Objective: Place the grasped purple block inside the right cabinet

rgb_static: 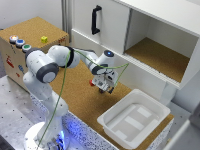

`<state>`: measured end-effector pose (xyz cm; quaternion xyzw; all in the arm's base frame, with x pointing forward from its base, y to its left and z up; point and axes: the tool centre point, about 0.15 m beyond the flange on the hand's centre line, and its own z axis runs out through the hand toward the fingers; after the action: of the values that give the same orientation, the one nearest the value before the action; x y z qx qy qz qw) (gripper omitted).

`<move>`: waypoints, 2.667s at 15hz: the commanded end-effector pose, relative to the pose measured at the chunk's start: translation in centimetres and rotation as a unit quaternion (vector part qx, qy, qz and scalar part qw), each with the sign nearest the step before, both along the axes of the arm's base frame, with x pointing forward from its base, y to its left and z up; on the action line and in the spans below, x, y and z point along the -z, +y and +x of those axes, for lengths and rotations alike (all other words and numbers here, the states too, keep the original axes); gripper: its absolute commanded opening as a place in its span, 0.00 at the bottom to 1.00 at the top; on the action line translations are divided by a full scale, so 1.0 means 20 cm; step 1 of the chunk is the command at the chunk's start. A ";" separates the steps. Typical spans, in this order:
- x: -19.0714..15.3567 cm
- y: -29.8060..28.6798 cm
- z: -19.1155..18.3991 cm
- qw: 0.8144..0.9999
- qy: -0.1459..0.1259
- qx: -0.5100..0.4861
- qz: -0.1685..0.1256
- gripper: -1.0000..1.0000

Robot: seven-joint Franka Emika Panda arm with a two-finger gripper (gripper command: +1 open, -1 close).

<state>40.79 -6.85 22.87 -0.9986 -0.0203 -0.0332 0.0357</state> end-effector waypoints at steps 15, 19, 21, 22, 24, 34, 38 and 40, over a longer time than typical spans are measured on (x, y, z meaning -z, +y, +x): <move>-0.06 -0.11 0.00 0.996 -0.017 0.078 -0.041 0.00; -0.52 -0.27 0.09 0.990 -0.099 0.092 -0.031 0.00; -0.71 -0.40 0.14 0.987 -0.121 0.105 -0.018 0.00; -0.78 -0.47 0.17 0.985 -0.131 0.114 -0.007 0.00; -0.91 -0.57 0.24 0.980 -0.154 0.128 -0.004 0.00; -1.39 -1.08 0.84 0.961 -0.206 0.185 -0.018 0.00; -1.37 -1.11 1.02 0.968 -0.188 0.165 -0.024 0.00; -1.33 -1.10 1.09 0.971 -0.182 0.155 -0.033 0.00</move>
<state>56.09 -26.71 49.54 -0.9424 0.1614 -0.2900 -0.0412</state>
